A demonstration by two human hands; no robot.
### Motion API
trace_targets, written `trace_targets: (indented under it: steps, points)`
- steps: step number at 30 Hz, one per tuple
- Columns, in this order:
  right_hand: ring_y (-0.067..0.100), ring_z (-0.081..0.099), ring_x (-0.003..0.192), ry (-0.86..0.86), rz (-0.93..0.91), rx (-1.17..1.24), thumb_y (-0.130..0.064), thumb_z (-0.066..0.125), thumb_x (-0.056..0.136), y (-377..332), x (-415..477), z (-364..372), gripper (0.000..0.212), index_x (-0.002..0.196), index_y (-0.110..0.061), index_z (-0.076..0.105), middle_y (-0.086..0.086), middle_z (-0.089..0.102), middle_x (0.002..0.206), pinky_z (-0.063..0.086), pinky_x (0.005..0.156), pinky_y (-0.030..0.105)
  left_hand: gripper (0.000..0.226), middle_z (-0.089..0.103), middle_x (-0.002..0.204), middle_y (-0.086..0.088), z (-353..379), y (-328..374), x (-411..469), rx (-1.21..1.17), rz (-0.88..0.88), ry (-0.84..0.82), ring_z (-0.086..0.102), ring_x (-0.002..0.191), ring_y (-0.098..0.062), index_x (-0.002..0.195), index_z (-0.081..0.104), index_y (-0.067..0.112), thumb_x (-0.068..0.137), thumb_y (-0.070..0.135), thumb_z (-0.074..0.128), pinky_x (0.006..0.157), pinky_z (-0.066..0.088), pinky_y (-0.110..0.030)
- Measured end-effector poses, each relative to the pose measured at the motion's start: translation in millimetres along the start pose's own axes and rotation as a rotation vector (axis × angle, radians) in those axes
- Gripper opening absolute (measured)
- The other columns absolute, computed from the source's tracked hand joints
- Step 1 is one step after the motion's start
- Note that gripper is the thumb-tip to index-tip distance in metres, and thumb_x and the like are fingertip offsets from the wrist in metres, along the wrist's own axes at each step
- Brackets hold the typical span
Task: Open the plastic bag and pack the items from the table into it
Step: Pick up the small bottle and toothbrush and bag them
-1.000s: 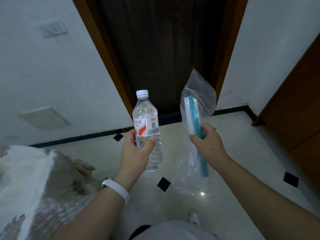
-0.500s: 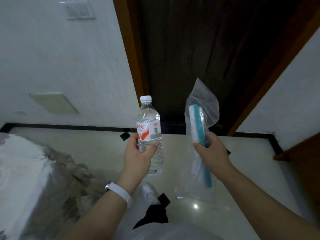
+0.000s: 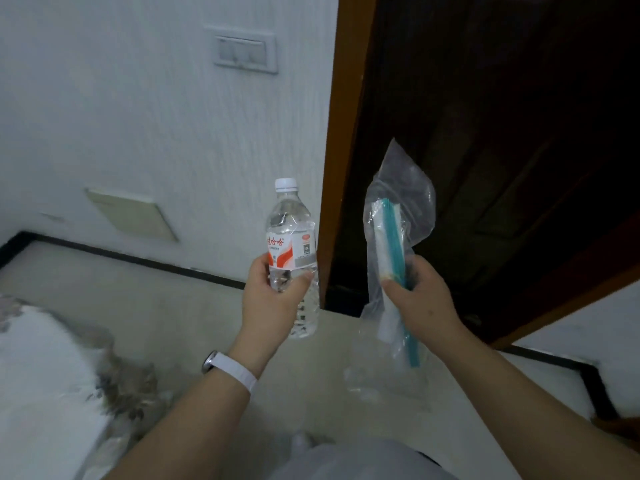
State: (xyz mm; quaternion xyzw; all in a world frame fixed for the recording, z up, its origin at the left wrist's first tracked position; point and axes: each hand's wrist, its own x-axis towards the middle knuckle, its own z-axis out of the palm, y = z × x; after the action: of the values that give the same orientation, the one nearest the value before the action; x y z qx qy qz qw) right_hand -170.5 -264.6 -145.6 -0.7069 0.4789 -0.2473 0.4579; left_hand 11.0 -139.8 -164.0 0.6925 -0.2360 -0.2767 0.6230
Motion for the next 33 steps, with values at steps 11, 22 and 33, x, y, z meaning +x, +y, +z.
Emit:
trace_targets:
  steps: [11,22,33]
  points:
    - [0.01,0.065,0.088,-0.323,-0.048,0.026,-0.022,0.066,0.09,-52,135,122,0.021,0.1,-0.037,0.054,-0.009,0.063,0.098,0.057,0.071,0.023,0.036,0.072,0.099,0.011,-69,-15,102,0.06,-0.105,0.332,0.069,0.084,-0.002,0.108,0.058,0.034,0.08,0.024,0.079,0.073,0.053,-0.024]
    - [0.011,0.062,0.081,-0.638,-0.198,0.005,-0.027,0.064,0.091,-132,301,243,0.018,0.105,-0.031,0.052,-0.009,0.06,0.094,0.051,0.064,0.021,0.04,0.071,0.098,0.007,-122,23,222,0.129,-0.128,0.671,0.071,0.08,-0.003,0.114,0.056,0.025,0.082,0.018,0.078,0.065,0.056,-0.018]
    - [0.004,0.06,0.083,-0.963,-0.374,-0.081,-0.019,0.065,0.089,-203,336,385,0.026,0.112,-0.025,0.053,-0.008,0.061,0.098,0.044,0.06,0.018,0.043,0.073,0.103,0.007,-205,12,244,-0.01,-0.205,1.087,0.072,0.09,-0.013,0.116,0.059,0.028,0.079,0.019,0.08,0.075,0.059,-0.032]
